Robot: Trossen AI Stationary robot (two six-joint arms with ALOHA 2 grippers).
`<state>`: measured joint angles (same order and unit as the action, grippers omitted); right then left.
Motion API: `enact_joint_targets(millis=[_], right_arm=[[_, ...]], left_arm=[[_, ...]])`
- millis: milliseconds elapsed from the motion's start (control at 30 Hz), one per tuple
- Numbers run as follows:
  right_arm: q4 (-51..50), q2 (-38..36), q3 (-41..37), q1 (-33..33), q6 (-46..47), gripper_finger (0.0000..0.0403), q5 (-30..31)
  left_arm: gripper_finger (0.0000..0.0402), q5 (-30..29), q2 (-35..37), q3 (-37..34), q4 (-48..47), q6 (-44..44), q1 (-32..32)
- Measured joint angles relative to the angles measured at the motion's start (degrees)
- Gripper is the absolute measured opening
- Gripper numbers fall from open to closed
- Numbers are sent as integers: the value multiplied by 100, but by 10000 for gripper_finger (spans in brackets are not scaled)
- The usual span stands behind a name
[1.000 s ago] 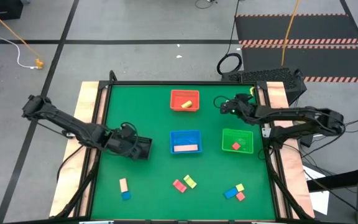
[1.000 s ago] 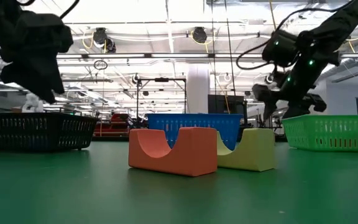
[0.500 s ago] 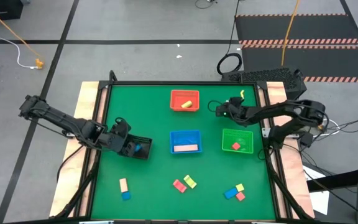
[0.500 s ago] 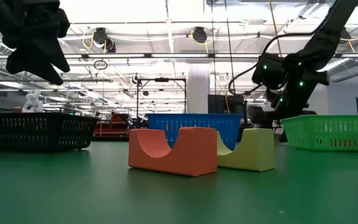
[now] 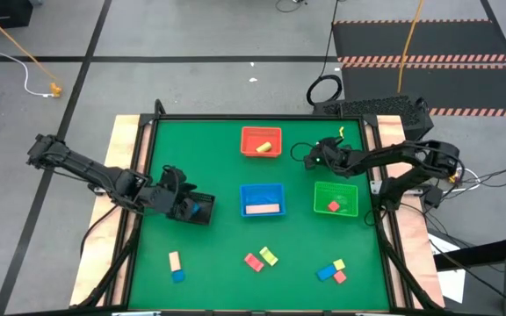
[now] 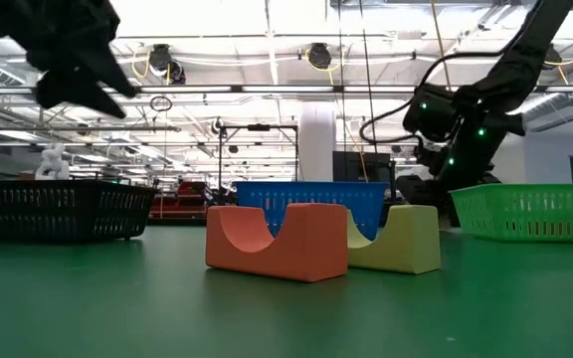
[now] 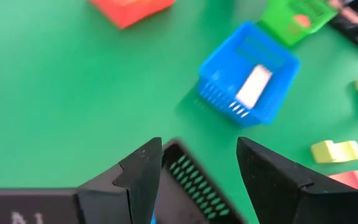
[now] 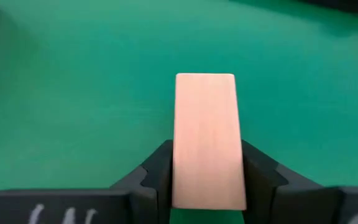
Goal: Sort & place blocks by color
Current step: Put the top brown block into the blue bin
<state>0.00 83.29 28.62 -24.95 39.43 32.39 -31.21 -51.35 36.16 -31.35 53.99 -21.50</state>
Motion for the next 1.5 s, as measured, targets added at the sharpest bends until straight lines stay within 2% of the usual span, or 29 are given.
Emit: enact_joint_targets(millis=[167,300,467,567,700,867,1000,1133,1300,1500], right_arm=[[68,-715,-2,17,-572,111,-493],[425,-1455,-2,166,-1199,111,-1312],[1645,-1964,-2,770,-1671,111,-2593],[2524,-1964,-2,1345,-1915,111,-2808],[3517,-1725,-2,2056,-2256,111,-2785],[4784,-1113,-2,2757,-2766,111,-2770],[5855,-507,-2,3126,-3284,111,-2765],[6779,18,40,3268,-3552,111,-2773],[6691,454,551,3301,-3777,111,-3072],[6538,870,1006,3314,-4142,111,-3398]], left_arm=[[209,-38,-2,0,1043,-1491,0],[209,-45,-94,0,2084,-2725,23],[209,-49,-577,0,3362,-4062,134],[209,-52,-1057,0,4044,-4464,247],[209,-49,-1727,-2,5063,-4886,376],[209,-50,-2476,-2,6843,-5761,474],[209,18,-3009,-2,8147,-6490,476],[209,334,-3364,-2,8758,-6779,465],[209,461,-3623,-2,9385,-6723,466],[209,1274,-3683,-13,9666,-6602,461]])
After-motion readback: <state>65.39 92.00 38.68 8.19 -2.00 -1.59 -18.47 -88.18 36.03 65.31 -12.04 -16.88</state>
